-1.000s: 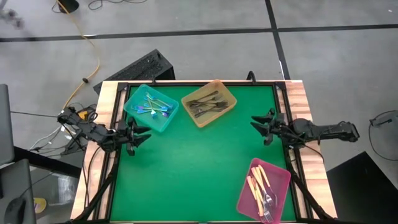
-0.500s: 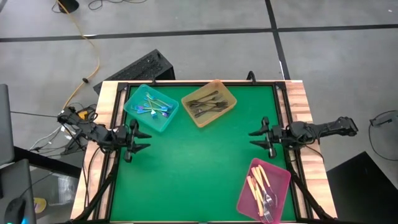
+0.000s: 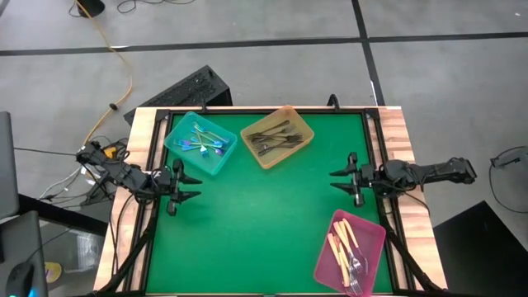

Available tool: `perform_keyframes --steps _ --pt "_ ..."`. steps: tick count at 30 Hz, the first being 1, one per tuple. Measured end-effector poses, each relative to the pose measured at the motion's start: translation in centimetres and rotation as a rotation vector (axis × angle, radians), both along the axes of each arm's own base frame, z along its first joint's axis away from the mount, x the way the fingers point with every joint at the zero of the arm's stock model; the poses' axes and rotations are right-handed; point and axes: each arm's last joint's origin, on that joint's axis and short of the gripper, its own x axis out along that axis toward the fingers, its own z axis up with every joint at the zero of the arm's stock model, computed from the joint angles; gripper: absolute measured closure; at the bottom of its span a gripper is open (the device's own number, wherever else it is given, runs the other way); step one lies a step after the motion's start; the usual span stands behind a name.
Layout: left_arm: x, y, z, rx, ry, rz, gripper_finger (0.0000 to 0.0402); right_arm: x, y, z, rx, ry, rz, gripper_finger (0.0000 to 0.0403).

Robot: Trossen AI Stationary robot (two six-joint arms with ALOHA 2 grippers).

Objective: Sort silverware by color (type)
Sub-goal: Return to Home Position

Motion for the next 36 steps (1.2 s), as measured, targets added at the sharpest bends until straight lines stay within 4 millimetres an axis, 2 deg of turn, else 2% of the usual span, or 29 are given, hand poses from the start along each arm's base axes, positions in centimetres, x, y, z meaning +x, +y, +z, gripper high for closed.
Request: perform_keyframes --steps 8,36 --pt "-0.04 -0.25 0.01 -0.019 0.0 -0.092 0.0246 0.02 -0.16 -0.02 0.0 0.002 -0.016 0.0227" --pt "-0.03 -0.13 -0.02 -0.041 0.0 -0.047 0.0246 0.02 -0.13 -0.05 0.0 0.002 -0.01 0.0227"
